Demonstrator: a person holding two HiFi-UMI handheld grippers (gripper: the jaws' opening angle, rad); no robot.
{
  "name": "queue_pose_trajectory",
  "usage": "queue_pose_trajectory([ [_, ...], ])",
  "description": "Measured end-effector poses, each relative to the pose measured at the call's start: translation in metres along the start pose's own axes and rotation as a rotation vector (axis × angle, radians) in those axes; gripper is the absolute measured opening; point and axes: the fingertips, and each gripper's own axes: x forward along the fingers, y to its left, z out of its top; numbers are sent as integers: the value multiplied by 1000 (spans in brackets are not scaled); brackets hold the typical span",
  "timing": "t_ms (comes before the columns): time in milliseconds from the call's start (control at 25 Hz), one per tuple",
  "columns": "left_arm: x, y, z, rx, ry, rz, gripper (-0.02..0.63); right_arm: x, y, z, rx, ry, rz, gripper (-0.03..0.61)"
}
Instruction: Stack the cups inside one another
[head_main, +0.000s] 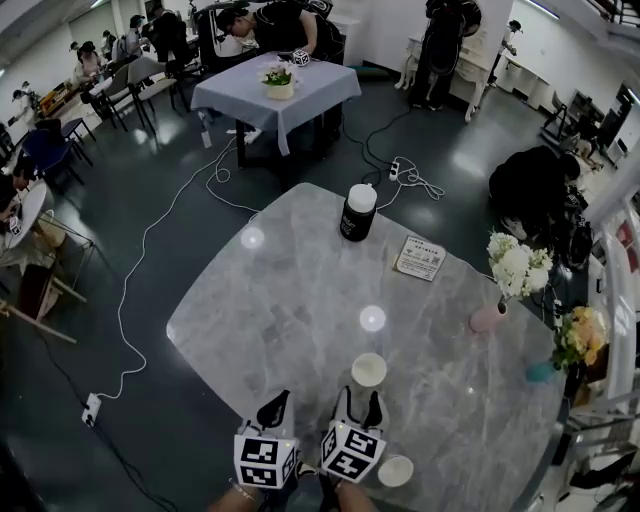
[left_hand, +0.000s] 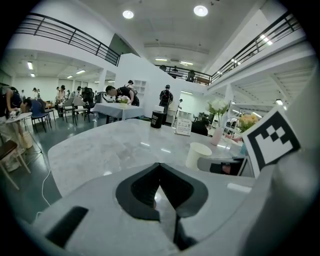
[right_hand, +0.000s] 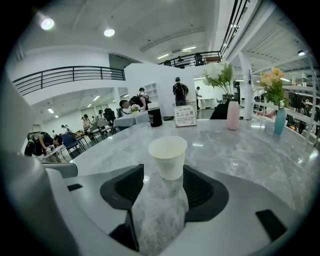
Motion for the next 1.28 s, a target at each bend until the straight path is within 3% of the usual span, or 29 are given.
queue_pose_trajectory([
  [280,7,11,-4,-13,12,17,-3,19,-3,1,-52,10,-32,238],
  [1280,13,12,-9,-16,38,33,-3,41,-10,16,-36,-15,-45,252],
])
